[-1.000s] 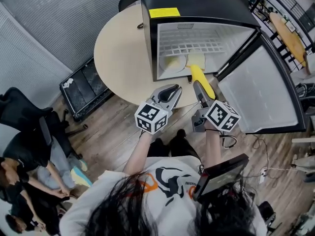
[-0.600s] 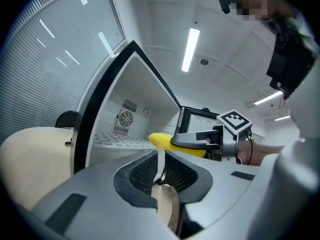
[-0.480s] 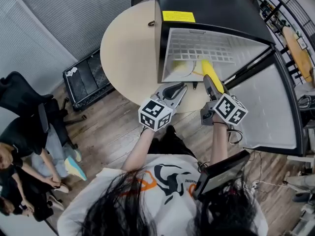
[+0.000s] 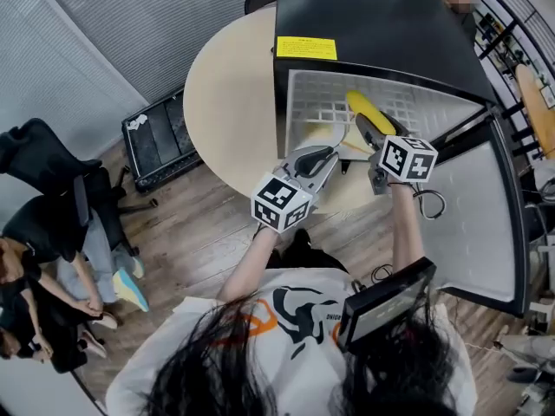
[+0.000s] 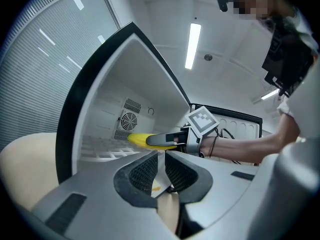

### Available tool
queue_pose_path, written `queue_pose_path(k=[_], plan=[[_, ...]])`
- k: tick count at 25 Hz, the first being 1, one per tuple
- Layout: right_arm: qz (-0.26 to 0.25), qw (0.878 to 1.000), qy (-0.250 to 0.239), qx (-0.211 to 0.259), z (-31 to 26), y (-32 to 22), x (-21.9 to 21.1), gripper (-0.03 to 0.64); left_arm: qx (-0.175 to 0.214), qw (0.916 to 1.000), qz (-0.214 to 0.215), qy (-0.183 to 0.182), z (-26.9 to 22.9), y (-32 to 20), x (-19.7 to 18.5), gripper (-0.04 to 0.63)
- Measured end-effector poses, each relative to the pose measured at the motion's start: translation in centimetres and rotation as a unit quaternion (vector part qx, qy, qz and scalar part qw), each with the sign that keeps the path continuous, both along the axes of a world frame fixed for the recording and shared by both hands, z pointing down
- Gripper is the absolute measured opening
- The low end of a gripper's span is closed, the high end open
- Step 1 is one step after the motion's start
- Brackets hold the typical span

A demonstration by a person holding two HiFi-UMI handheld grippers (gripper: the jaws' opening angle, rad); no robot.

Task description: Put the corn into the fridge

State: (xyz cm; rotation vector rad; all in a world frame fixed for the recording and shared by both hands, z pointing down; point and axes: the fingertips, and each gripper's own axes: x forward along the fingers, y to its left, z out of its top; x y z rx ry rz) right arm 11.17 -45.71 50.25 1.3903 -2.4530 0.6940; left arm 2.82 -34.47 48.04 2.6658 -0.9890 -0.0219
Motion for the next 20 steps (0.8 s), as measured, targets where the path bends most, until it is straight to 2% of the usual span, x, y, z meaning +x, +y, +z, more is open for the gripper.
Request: queue_pose_path(k=[3,5,9,15,20], plan=[[-0.030,0.999,0.028,0.031,5.2,3.7,-1.7,0.255,0.025,0.9996,-0.004,-0.015,5.2,5.1,-0.8,0.043],[-0.054,0.996,0.063,0.040,6.3,3.8,-2.0,0.255,0.026,0.9995,-0.008,-0.018,6.2,5.5,-0.7,0.043],[-0.102,0.984,0.133,0.054,6.2,2.2,-2.2,0.255,0.024,0.9993,-0.019,-0.020,5.8,3.9,-0.7,0.043],[-0.130,0.979,0.150,0.039,6.3,2.1,-2.6,0.255,0.022,0.9992,-0.025,-0.021,5.7,3.1,-0.8,0.043],[-0.128,0.970,0.200,0.046,6.9,2.2,-3.0,0.255,0.023,0.9992,-0.025,-0.021,5.7,3.2,-1.0,0.043]])
